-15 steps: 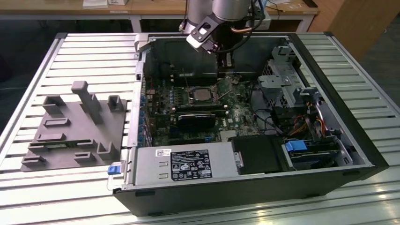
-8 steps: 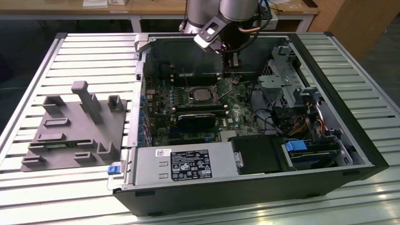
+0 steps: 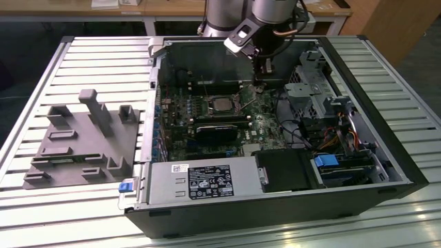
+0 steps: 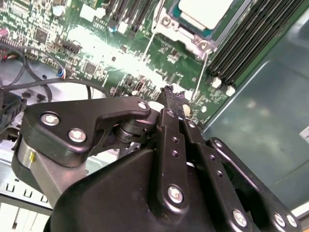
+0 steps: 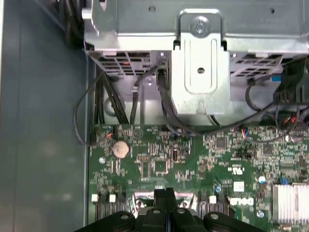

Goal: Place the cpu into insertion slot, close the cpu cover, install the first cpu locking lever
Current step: 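Close the cpu cover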

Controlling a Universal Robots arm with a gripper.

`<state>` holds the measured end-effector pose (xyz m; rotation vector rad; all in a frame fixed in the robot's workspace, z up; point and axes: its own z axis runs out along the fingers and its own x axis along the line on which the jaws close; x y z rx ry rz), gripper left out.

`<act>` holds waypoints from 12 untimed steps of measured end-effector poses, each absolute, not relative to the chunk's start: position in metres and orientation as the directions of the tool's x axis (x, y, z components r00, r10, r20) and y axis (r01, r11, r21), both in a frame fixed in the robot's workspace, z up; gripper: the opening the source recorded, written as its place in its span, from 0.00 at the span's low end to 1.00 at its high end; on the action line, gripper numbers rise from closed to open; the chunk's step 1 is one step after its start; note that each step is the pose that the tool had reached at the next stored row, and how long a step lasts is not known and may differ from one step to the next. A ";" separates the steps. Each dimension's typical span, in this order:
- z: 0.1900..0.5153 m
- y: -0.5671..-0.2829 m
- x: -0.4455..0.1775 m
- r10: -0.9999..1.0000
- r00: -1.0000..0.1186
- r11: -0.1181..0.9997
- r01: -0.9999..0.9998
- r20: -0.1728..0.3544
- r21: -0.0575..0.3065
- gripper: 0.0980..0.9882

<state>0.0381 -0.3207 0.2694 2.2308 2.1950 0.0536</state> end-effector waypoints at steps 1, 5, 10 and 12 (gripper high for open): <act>0.269 -0.321 0.040 1.000 0.016 -0.016 0.999 0.016 0.032 0.00; 0.267 -0.320 0.046 1.000 0.016 -0.016 0.999 0.016 0.032 0.00; 0.264 -0.320 0.055 1.000 0.016 -0.016 0.999 0.016 0.031 0.00; 0.262 -0.320 0.058 1.000 0.016 -0.016 0.999 0.016 0.031 0.00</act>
